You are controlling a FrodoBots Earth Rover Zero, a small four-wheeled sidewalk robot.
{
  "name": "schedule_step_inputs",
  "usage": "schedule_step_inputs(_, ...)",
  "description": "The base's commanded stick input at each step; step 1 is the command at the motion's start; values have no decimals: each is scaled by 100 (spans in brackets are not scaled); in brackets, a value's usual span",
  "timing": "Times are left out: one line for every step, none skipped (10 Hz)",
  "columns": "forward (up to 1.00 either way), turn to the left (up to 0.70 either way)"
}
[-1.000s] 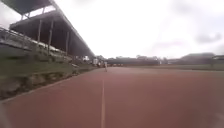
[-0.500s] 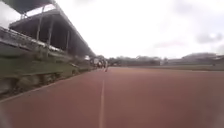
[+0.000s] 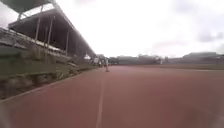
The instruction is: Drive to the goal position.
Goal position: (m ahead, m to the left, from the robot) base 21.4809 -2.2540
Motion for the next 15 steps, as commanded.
schedule_step_inputs(70,1)
schedule_step_inputs(70,1)
schedule_step_inputs(70,1)
schedule_step_inputs(70,1)
schedule_step_inputs(70,1)
schedule_step_inputs(70,1)
schedule_step_inputs(70,1)
schedule_step_inputs(70,1)
schedule_step_inputs(70,1)
schedule_step_inputs(70,1)
schedule_step_inputs(70,1)
schedule_step_inputs(70,1)
schedule_step_inputs(70,1)
schedule_step_inputs(70,1)
schedule_step_inputs(70,1)
